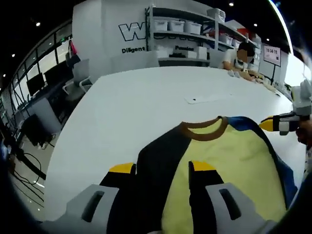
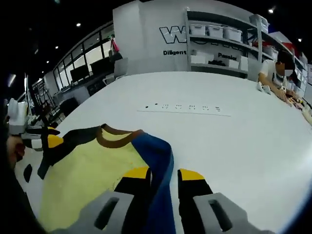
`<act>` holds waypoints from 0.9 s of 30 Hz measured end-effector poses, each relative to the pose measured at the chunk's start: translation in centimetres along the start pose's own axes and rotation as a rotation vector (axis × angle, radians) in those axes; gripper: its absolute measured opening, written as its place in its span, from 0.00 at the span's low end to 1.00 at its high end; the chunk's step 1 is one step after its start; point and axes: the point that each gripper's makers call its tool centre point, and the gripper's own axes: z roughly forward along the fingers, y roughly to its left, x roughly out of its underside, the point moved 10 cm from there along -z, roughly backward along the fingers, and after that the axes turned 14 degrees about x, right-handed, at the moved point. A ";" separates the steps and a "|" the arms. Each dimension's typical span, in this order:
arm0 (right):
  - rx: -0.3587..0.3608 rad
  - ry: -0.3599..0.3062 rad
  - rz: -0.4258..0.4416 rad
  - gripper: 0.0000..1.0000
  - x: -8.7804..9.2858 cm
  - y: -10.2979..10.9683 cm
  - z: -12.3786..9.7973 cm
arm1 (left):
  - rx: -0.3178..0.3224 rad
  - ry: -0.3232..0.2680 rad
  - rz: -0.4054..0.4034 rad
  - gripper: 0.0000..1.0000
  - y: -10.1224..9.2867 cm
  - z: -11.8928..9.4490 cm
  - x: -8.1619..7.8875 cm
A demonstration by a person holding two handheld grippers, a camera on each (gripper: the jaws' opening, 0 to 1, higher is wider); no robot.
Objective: Fold the garment on the visible template until the final outline fits inside the template.
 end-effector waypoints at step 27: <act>0.071 0.143 -0.039 0.02 3.5 0.2 -0.2 | 0.097 0.124 0.025 0.37 -7.0 -3.0 6.9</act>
